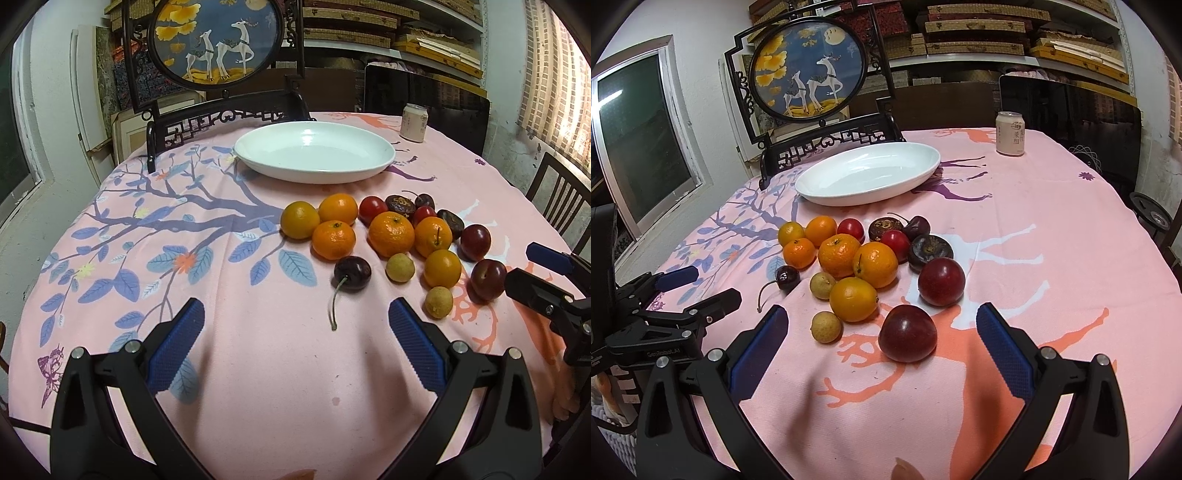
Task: Organize fruits
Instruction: 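Move both tools toward the fruit cluster, then grasp the large red plum with the right tool while the left tool grasps a yellow plum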
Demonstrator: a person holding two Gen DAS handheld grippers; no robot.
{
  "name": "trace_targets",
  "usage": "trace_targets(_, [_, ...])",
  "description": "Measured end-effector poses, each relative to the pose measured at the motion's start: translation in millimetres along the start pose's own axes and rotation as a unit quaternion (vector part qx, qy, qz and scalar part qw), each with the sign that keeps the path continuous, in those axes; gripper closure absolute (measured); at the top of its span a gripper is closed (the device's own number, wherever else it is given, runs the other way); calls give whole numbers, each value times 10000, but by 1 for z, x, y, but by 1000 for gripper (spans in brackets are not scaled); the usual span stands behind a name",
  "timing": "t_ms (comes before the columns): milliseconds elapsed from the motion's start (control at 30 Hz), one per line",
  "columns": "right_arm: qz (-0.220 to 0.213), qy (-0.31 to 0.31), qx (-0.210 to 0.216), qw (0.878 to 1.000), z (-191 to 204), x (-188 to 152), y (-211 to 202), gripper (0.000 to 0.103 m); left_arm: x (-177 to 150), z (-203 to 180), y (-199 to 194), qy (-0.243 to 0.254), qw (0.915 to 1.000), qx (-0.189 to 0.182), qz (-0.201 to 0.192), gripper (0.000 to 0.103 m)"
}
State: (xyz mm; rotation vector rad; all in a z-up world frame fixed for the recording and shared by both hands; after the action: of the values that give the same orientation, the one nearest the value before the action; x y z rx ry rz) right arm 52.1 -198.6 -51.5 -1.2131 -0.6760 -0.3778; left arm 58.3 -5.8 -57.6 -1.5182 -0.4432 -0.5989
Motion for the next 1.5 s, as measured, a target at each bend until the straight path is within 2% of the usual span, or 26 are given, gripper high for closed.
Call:
trace_targets(267, [-37, -121, 80, 9999, 5, -1, -3, 1, -1, -7, 3, 152, 9998, -117, 70, 2])
trace_targets(467, [255, -113, 268, 9993, 3, -4, 4, 1, -1, -11, 2, 208, 9996, -154, 75, 2])
trace_targets(633, [338, -230, 424, 9983, -5, -2, -2, 2, -1, -9, 3, 142, 9998, -132, 103, 2])
trace_targets(667, [353, -294, 389, 9982, -7, -2, -2, 3, -1, -8, 3, 130, 9998, -133, 92, 2])
trace_targets(733, [439, -425, 295, 9977, -11, -4, 0, 19, -1, -7, 2, 106, 9998, -122, 69, 2])
trace_targets(833, [710, -365, 520, 9955, -16, -11, 10, 35, -1, -5, 4, 70, 9999, -74, 88, 2])
trace_targets(933, [872, -317, 660, 9935, -15, -14, 18, 39, -2, -4, 4, 38, 9999, -80, 106, 2])
trace_targets(1100, [950, -293, 587, 9933, -16, -9, 25, 40, -2, -7, 7, 91, 9997, -154, 174, 2])
trace_targets(1233, [1190, -200, 684, 9903, -19, -11, 34, 51, -1, -5, 16, 100, 9978, -457, 468, 2])
trace_targets(1300, [1288, -134, 721, 9890, -21, -12, 38, 58, 0, -1, 22, 122, 9968, -486, 625, 2])
trace_targets(1367, [1326, -90, 763, 9882, -23, -12, 40, 61, 2, 7, 26, 232, 9971, -268, 667, 9])
trace_targets(1500, [1335, -100, 814, 9877, -24, -9, 41, 64, 4, 12, 25, 547, 9960, -188, 686, 21])
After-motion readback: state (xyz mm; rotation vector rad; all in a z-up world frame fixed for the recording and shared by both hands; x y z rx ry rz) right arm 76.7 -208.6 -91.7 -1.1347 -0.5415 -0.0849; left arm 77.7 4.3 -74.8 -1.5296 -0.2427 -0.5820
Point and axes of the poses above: each gripper's, at about its wrist camera, not at the fingertips, and y roughly the way its jaws point, z to its left, x to its top, the point moved 8 cm from there along y, roughly the way its jaws point, and after that the axes turned 10 degrees about z, right-handed, at the moved point
